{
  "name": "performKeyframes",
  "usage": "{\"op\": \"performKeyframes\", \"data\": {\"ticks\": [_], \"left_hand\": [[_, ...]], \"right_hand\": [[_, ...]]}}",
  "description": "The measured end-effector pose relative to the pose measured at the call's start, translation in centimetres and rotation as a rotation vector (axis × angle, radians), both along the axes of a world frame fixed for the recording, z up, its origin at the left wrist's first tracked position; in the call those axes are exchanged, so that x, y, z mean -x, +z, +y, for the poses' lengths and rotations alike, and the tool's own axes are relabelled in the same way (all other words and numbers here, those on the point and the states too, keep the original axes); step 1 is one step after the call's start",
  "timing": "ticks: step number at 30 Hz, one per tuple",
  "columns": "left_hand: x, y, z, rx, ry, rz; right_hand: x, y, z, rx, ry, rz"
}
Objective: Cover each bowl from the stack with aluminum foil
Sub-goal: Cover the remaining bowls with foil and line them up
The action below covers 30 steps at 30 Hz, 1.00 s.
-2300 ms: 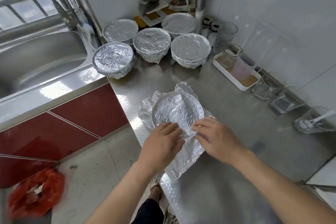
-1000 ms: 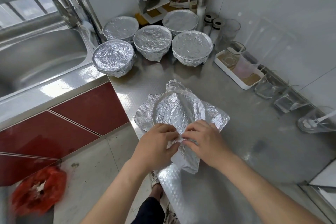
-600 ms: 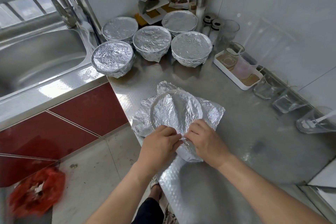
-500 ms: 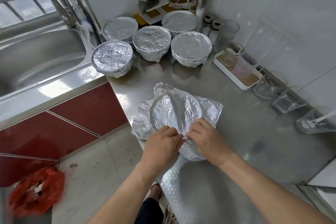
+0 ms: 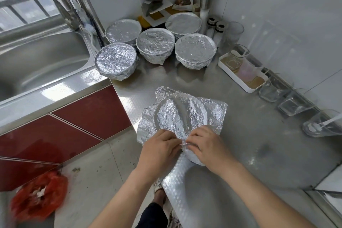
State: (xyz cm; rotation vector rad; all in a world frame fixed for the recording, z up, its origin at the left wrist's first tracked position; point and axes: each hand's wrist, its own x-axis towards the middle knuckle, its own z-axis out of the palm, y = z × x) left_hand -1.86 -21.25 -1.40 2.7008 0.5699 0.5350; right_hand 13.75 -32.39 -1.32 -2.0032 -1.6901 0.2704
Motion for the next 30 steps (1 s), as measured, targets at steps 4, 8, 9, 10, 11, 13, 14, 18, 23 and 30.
{"op": "performKeyframes", "data": {"ticks": [4, 8, 9, 10, 11, 13, 14, 18, 23, 30], "left_hand": [[-0.5, -0.5, -0.2, -0.045, -0.01, 0.0], [-1.6, -0.7, -1.2, -0.089, -0.008, 0.036], [-1.9, -0.6, -1.5, -0.09, 0.004, 0.047], [-2.2, -0.4, -1.9, -0.083, 0.018, 0.06], [-2.5, -0.2, -2.3, -0.071, 0.028, 0.079], [-3.0, 0.1, -2.9, -0.049, 0.04, 0.127], [-3.2, 0.2, -3.0, -0.043, 0.045, 0.137], [-2.6, 0.4, -2.4, 0.045, 0.043, 0.065], [-2.0, 1.1, -0.7, 0.051, 0.077, 0.439], [-2.1, 1.6, -0.7, 0.015, 0.127, 0.586]], "right_hand": [[0.1, -0.6, 0.3, -0.063, 0.025, -0.105], [-1.2, -0.7, 0.1, -0.099, 0.108, -0.182], [-1.7, -0.6, 0.0, -0.09, 0.133, -0.194], [-2.2, -0.4, -0.1, -0.07, 0.152, -0.194], [-2.6, -0.1, -0.2, -0.049, 0.167, -0.189], [-3.2, 0.5, -0.5, -0.015, 0.205, -0.183], [-3.3, 0.8, -0.7, 0.001, 0.224, -0.186], [-3.3, 1.0, -0.8, 0.012, 0.262, -0.212], [-3.0, 0.0, -0.3, -0.03, 0.265, -0.273], [-3.7, 0.1, -0.1, -0.078, 0.295, -0.28]]}}
